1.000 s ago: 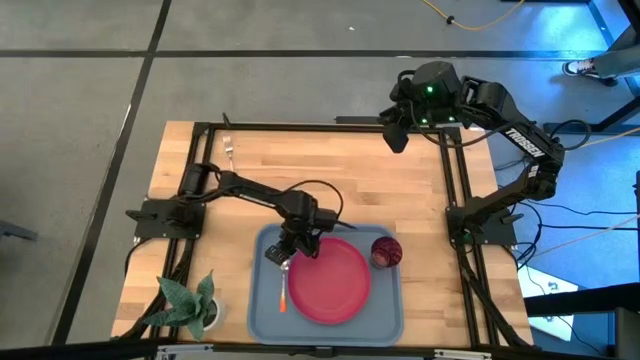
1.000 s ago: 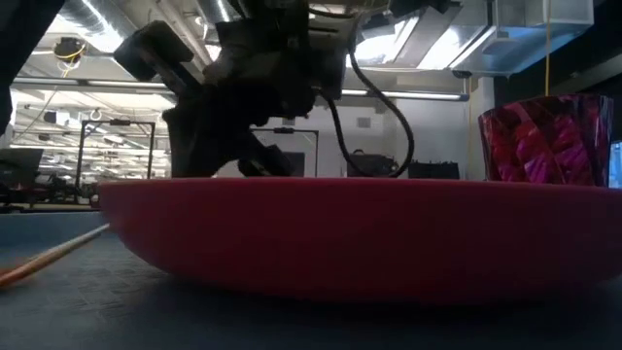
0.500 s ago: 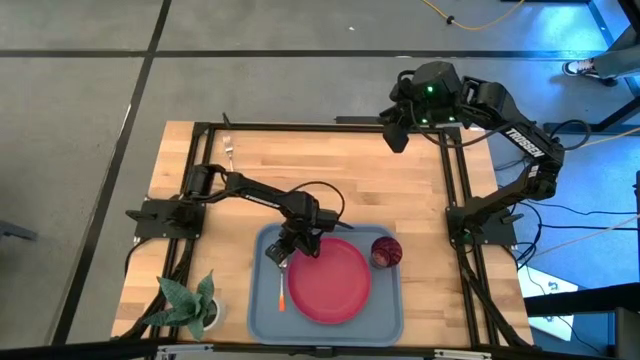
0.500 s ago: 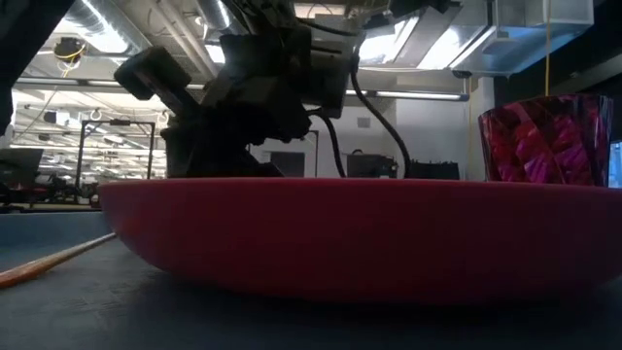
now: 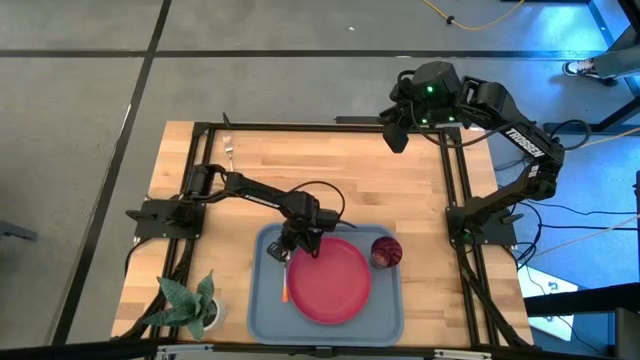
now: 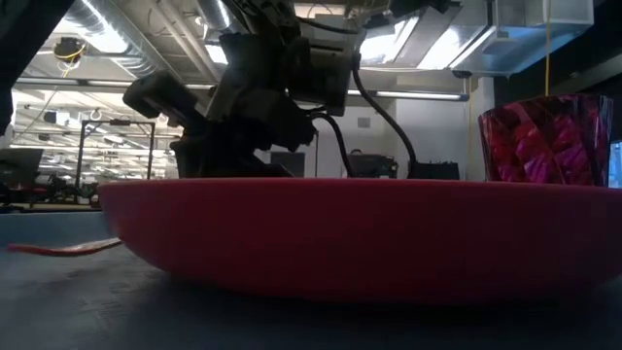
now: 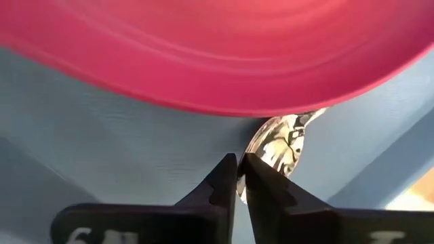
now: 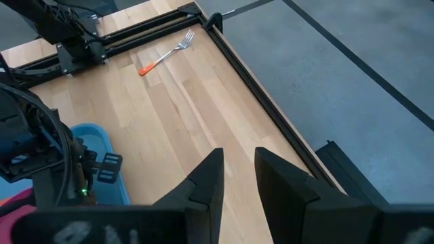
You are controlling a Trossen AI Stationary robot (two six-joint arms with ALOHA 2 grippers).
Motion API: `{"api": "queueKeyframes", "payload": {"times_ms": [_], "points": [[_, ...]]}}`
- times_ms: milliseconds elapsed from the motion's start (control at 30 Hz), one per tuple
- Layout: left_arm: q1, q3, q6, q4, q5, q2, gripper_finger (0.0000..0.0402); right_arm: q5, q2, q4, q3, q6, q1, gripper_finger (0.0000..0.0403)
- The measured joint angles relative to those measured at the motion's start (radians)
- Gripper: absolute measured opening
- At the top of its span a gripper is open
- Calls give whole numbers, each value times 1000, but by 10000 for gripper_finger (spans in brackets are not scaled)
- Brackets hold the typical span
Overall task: Pick and place plate/cup/fork/spoon on tray
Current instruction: Put the orange spoon on the blue serving tray to the left of the pink plate, then put the orange fork on the blue serving tray to the left of the orange spoon
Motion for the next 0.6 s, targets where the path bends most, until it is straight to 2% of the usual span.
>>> {"api": "queueKeyframes", "payload": {"times_ms": [233,333,600], "points": [[0,7,-43,-21,-17,0,45,0,0,0,0,0,0,90],[0,42,-101,-55,-24,0,43,0,0,0,0,0,0,90],[5,153,-110,-160,-39,0,44,0,0,1,0,10,0,90]]}}
